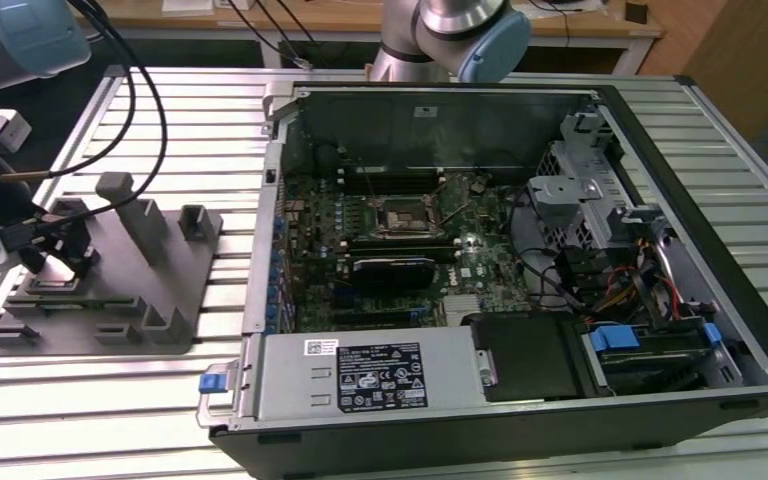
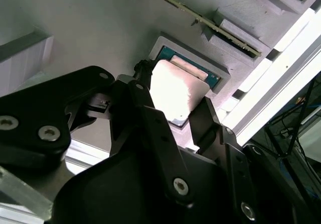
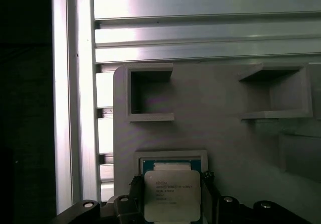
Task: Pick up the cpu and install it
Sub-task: 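Pick up the cpu and move it towards the insertion slot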
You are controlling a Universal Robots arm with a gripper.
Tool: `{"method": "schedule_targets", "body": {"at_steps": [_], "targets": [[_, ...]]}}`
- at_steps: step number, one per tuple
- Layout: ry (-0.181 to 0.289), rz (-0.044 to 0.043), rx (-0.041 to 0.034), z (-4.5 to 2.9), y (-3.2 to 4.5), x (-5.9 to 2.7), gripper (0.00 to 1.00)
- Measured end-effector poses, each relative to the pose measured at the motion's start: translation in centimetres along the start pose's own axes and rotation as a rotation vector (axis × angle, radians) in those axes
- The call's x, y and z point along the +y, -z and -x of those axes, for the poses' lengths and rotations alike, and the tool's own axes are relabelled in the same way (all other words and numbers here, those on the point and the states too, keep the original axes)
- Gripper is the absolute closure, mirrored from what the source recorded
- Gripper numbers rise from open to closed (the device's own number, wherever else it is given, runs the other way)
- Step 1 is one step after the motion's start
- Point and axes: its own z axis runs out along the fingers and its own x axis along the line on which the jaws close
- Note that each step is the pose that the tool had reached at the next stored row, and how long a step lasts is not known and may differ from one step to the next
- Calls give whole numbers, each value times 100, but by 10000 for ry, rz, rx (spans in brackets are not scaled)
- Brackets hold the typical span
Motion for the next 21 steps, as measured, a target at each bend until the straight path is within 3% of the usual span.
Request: {"method": "schedule_targets", "body": {"at_steps": [8, 14, 21], "targets": [[0, 0, 0, 2, 29, 2, 46], [0, 1, -1, 8, 164, 13, 46], [0, 0, 0, 18, 402, 31, 46]]}}
